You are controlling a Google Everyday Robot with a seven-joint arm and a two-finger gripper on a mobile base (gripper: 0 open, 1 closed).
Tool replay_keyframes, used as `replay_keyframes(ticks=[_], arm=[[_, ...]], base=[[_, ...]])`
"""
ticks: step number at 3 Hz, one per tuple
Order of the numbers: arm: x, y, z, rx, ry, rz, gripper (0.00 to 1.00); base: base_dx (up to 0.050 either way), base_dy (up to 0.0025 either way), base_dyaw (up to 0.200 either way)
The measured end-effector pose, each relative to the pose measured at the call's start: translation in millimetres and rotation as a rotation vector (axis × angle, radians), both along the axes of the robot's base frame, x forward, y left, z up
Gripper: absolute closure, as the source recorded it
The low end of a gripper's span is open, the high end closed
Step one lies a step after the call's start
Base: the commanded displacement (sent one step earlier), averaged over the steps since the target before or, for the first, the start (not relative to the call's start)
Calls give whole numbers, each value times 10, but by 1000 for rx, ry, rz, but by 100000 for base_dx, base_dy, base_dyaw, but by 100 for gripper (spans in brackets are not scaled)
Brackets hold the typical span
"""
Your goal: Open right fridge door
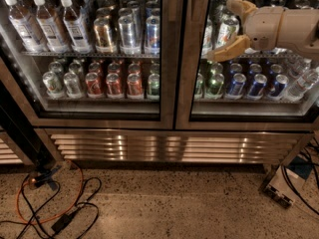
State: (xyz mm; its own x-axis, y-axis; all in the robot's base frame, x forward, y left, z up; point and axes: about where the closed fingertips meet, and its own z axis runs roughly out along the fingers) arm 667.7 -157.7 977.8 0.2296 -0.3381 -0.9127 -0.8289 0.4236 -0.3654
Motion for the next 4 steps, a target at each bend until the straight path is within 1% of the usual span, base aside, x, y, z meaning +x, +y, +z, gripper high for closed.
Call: replay_keyframes(ticks=[1, 2, 3, 4], arm=[[109, 160, 196, -27, -77, 23, 0], [191, 261, 418, -42, -150, 44, 0], [241, 319, 531, -31, -185, 58, 19], [275, 344, 586, -22, -199, 61, 22]], base=[[0, 0, 0], [0, 0, 0], [0, 0, 0], [0, 0, 0]])
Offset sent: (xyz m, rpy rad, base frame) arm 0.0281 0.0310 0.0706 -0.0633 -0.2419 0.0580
